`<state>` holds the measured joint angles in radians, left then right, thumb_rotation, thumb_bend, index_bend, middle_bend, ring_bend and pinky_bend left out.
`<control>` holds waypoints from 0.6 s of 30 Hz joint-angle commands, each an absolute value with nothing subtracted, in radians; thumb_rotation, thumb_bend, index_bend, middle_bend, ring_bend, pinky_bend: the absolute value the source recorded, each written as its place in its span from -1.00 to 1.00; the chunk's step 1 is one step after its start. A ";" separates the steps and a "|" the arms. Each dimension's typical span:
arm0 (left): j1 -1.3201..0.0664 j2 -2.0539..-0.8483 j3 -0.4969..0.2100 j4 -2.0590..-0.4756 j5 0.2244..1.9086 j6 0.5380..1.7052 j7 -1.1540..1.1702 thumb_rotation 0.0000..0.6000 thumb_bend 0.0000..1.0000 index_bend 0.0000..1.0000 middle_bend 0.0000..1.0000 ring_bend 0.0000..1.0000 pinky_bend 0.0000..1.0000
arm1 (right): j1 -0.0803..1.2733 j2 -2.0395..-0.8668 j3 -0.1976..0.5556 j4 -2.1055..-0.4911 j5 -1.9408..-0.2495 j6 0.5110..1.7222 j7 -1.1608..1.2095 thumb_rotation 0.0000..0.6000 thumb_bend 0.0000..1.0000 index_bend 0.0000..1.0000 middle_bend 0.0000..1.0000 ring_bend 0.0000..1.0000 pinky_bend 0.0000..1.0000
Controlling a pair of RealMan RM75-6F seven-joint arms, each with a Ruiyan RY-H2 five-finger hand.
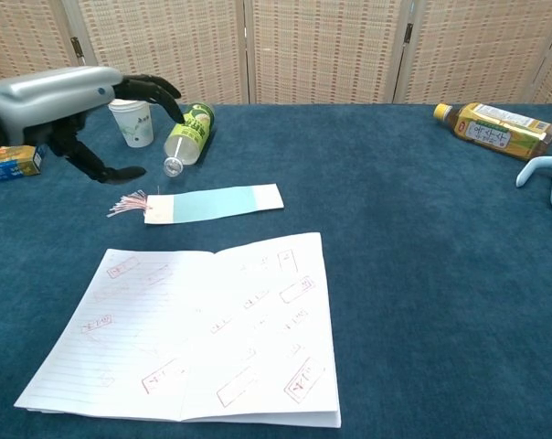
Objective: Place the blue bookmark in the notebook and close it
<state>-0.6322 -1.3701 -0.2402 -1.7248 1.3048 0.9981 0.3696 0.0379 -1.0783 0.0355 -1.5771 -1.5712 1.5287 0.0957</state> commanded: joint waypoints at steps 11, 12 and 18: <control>-0.814 -1.570 -0.273 -1.561 0.980 0.917 0.621 1.00 -0.26 -0.46 -0.77 -0.76 -0.83 | 0.026 -1.068 0.033 -1.581 -1.565 1.541 0.095 1.00 -0.77 -0.93 -0.74 -0.92 -0.76; -0.828 -1.582 -0.274 -1.547 0.950 0.914 0.637 1.00 -0.26 -0.46 -0.77 -0.76 -0.83 | 0.025 -1.068 0.033 -1.581 -1.564 1.540 0.095 1.00 -0.77 -0.93 -0.74 -0.92 -0.76; -0.895 -1.637 -0.283 -1.474 0.812 0.906 0.706 1.00 -0.20 -0.48 -0.79 -0.84 -0.83 | 0.027 -1.068 0.034 -1.579 -1.559 1.534 0.095 1.00 -0.77 -0.93 -0.74 -0.92 -0.76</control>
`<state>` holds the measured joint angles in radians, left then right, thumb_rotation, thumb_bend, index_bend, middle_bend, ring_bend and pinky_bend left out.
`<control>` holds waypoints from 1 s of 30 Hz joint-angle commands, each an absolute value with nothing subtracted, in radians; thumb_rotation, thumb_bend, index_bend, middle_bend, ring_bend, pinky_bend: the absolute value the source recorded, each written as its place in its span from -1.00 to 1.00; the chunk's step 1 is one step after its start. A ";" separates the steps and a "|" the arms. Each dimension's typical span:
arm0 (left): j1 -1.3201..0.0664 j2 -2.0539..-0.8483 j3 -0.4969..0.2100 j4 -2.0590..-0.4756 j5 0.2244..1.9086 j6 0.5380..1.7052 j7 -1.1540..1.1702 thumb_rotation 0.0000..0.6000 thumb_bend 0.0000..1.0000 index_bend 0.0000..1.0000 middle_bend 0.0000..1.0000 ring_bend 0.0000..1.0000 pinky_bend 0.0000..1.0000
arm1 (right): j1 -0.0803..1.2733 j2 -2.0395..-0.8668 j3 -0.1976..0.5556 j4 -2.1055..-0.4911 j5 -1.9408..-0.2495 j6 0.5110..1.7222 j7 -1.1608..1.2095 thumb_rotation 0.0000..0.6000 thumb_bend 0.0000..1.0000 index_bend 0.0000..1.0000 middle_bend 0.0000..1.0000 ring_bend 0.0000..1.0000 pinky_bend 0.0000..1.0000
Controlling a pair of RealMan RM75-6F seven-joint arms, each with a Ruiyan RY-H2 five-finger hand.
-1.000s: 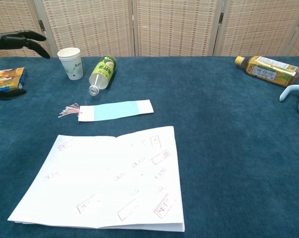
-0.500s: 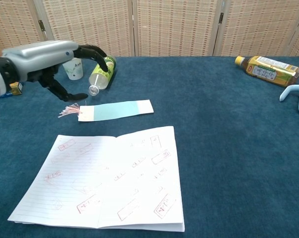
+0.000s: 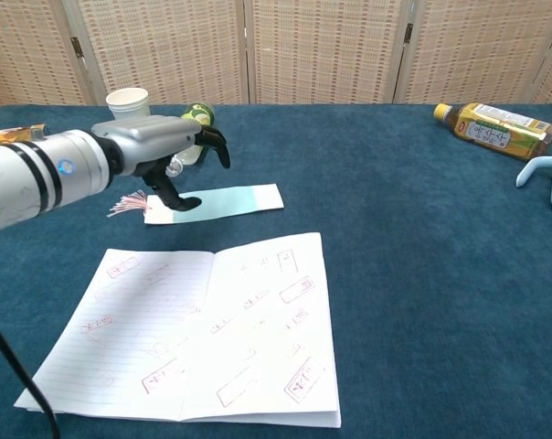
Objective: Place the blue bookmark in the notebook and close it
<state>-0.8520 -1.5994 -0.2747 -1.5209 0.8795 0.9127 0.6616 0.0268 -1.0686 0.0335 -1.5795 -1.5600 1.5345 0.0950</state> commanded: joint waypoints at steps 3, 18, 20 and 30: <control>-0.931 -1.663 -0.290 -1.434 0.736 0.907 0.742 1.00 -0.18 -0.51 -0.82 -0.88 -0.83 | 0.028 -1.067 0.035 -1.579 -1.557 1.531 0.094 1.00 -0.77 -0.93 -0.74 -0.92 -0.76; -1.086 -1.721 -0.281 -1.274 0.402 0.859 0.883 1.00 -0.18 -0.65 -1.00 -0.99 -0.83 | 0.025 -1.065 0.038 -1.568 -1.532 1.517 0.101 1.00 -0.77 -0.93 -0.74 -0.92 -0.76; -1.107 -1.727 -0.276 -1.253 0.365 0.853 0.903 1.00 -0.19 -0.65 -1.00 -1.00 -0.83 | 0.025 -1.067 0.039 -1.564 -1.526 1.513 0.104 1.00 -0.77 -0.93 -0.74 -0.92 -0.76; -1.171 -1.759 -0.260 -1.177 0.240 0.844 0.959 0.89 -0.34 -0.63 -1.00 -1.00 -0.83 | 0.029 -1.068 0.042 -1.554 -1.516 1.500 0.111 1.00 -0.77 -0.93 -0.74 -0.92 -0.76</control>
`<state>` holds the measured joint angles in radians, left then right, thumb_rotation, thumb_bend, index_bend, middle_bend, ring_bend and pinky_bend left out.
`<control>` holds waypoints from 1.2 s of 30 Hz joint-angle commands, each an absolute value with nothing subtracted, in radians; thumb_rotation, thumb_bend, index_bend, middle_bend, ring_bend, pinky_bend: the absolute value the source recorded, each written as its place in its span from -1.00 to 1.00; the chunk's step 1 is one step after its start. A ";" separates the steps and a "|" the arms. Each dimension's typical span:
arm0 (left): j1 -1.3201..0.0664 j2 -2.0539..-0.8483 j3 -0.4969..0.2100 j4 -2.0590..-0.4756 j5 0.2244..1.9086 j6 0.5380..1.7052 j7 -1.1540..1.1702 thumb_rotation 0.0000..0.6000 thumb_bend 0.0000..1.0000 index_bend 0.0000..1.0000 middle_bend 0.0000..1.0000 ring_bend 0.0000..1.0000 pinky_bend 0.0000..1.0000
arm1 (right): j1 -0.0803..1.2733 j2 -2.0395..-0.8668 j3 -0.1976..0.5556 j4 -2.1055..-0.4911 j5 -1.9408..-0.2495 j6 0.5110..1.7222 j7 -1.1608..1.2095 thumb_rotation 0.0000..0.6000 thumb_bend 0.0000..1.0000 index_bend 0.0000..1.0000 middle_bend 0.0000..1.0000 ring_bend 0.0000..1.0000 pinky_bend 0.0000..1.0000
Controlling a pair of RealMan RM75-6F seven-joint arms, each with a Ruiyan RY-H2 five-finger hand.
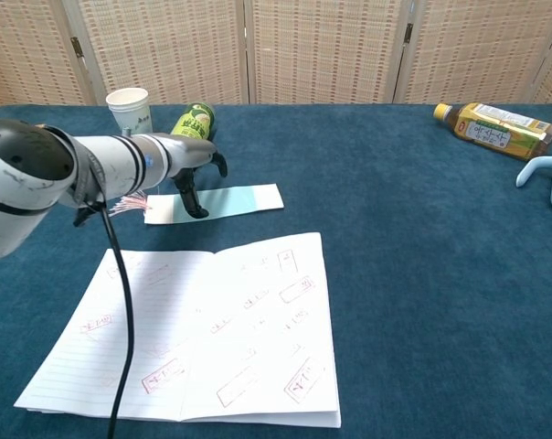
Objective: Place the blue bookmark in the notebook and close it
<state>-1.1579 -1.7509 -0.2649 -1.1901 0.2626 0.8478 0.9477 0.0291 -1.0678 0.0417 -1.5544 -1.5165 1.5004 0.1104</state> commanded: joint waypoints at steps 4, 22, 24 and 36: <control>-1.184 -1.765 -0.250 -1.158 0.207 0.841 0.975 0.84 -0.34 -0.63 -1.00 -1.00 -0.83 | 0.025 -1.066 0.042 -1.552 -1.513 1.502 0.113 1.00 -0.77 -0.93 -0.74 -0.92 -0.76; -1.220 -1.772 -0.229 -1.153 0.159 0.816 0.983 0.79 -0.34 -0.59 -1.00 -1.00 -0.83 | 0.015 -1.066 0.039 -1.557 -1.510 1.509 0.107 1.00 -0.77 -0.93 -0.74 -0.92 -0.76; -1.219 -1.770 -0.224 -1.166 0.172 0.815 0.975 0.79 -0.34 -0.56 -1.00 -1.00 -0.83 | 0.014 -1.067 0.039 -1.557 -1.510 1.509 0.107 1.00 -0.77 -0.93 -0.74 -0.92 -0.76; -1.203 -1.749 -0.181 -1.264 0.295 0.849 0.919 0.83 -0.34 -0.66 -1.00 -1.00 -0.83 | 0.010 -1.069 0.037 -1.552 -1.516 1.516 0.114 1.00 -0.77 -0.93 -0.74 -0.92 -0.76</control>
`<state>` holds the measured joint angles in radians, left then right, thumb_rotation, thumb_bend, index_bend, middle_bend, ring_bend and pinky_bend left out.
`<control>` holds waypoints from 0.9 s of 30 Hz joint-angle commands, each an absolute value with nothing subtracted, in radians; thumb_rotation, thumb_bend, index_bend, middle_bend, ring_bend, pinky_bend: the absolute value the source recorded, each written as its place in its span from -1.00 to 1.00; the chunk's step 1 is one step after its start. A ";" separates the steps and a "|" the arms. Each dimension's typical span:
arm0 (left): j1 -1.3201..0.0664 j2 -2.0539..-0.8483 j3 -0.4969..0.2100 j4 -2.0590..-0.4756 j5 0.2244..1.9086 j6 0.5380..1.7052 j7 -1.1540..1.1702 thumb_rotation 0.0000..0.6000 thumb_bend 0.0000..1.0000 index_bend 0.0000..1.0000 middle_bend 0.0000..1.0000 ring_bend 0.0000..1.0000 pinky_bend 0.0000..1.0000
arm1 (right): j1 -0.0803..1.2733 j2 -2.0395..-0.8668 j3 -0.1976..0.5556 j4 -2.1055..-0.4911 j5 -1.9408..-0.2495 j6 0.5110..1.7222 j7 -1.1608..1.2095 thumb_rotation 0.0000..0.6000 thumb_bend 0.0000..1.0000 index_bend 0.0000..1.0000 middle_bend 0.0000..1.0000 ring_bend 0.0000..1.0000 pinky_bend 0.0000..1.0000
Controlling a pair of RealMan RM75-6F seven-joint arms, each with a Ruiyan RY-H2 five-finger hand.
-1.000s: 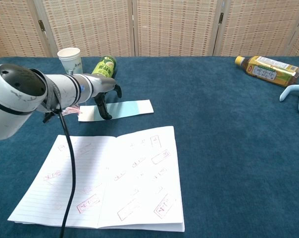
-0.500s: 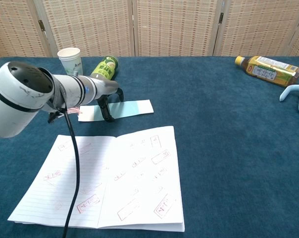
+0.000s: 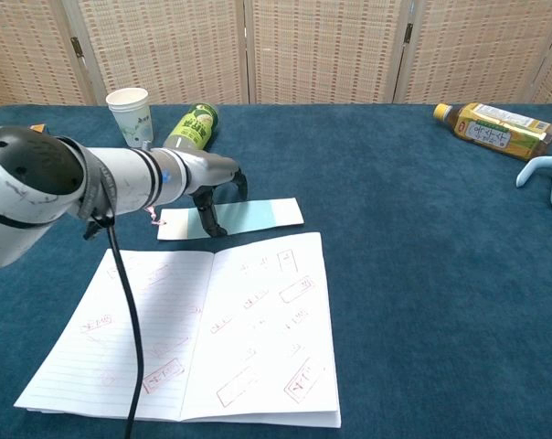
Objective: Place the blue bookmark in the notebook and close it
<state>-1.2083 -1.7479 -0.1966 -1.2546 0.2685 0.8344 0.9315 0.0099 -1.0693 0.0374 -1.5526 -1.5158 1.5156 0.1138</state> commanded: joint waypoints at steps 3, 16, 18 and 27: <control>-1.200 -1.752 -0.175 -1.264 0.303 0.851 0.908 0.91 -0.34 -0.77 -1.00 -1.00 -0.83 | 0.008 -1.070 0.037 -1.551 -1.516 1.518 0.116 1.00 -0.78 -0.93 -0.74 -0.92 -0.76; -1.201 -1.781 -0.158 -1.236 0.322 0.870 0.897 1.00 -0.38 -0.78 -1.00 -1.00 -0.83 | 0.000 -1.069 0.036 -1.550 -1.515 1.523 0.118 1.00 -0.77 -0.93 -0.74 -0.92 -0.76; -1.203 -1.783 -0.157 -1.225 0.315 0.866 0.902 1.00 -0.38 -0.71 -1.00 -1.00 -0.83 | -0.001 -1.068 0.035 -1.550 -1.515 1.524 0.118 1.00 -0.77 -0.93 -0.74 -0.92 -0.76; -1.207 -1.781 -0.161 -1.213 0.280 0.854 0.915 1.00 -0.38 -0.56 -1.00 -1.00 -0.83 | -0.002 -1.072 0.035 -1.545 -1.515 1.522 0.121 1.00 -0.77 -0.93 -0.74 -0.92 -0.76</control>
<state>-1.2071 -1.7810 -0.1612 -1.2131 0.2804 0.8547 0.9142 -0.0020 -1.0715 0.0350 -1.5453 -1.5149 1.5225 0.1213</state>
